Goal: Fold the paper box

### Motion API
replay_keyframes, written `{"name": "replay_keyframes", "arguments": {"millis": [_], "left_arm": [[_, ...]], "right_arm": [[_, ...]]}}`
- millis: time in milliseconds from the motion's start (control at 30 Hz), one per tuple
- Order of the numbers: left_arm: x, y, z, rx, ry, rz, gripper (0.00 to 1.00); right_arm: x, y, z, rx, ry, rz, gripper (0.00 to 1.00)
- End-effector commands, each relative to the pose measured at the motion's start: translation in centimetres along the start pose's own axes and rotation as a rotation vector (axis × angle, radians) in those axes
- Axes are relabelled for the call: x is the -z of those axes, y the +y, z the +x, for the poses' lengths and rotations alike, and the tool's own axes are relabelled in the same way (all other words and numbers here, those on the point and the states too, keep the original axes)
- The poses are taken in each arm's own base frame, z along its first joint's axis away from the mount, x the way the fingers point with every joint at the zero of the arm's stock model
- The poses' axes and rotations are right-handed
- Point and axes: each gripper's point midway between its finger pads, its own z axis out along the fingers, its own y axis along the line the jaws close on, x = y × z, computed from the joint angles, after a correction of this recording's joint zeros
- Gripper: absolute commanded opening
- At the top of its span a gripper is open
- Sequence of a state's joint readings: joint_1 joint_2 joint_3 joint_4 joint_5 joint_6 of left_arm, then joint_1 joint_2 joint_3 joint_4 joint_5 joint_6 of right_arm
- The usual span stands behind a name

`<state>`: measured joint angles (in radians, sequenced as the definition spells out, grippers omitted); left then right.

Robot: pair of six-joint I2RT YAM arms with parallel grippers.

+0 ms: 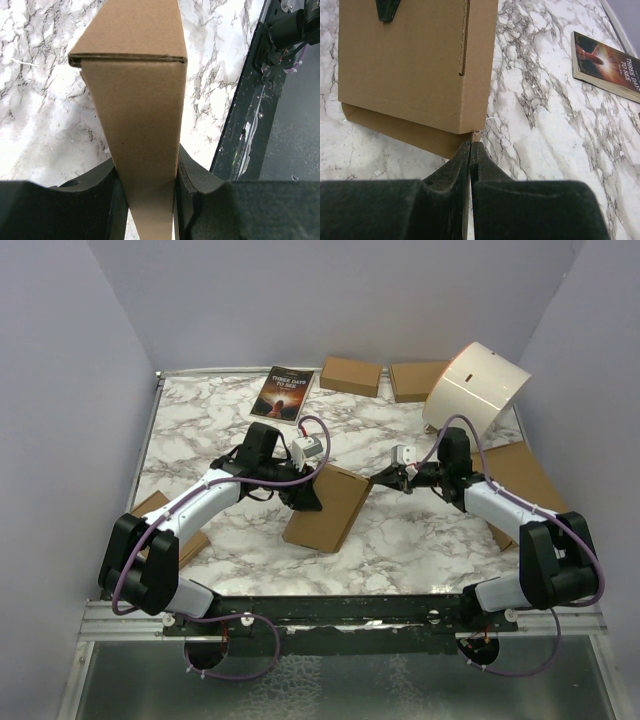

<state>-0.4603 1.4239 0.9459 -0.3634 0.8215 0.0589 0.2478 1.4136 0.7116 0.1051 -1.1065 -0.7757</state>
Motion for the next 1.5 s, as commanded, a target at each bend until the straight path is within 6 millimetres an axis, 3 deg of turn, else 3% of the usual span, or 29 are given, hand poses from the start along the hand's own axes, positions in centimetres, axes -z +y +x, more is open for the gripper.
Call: {"name": "replay_keyframes", "arguments": {"millis": [0,600,1167,1467], "left_arm": [[-0.2,0.8,0.9,-0.061,0.011,-0.031,0.0],[-0.3,0.8,1.2,-0.061,0.009,-0.023,0.0],[-0.3,0.8,1.2,-0.056,0.009,-0.019,0.0],[-0.3,0.8,1.0,-0.056,0.008,-0.02,0.0]], "right_arm": [[0.1,1.0,1.7,-0.002,0.043,0.004,0.01],[0.1,1.8,3.2,-0.019,0.071,-0.002,0.01],[0.0,3.5,1.4,0.138,0.007,-0.036,0.01],[-0.4,3.1,-0.2,0.145,0.002,-0.024,0.01]]}}
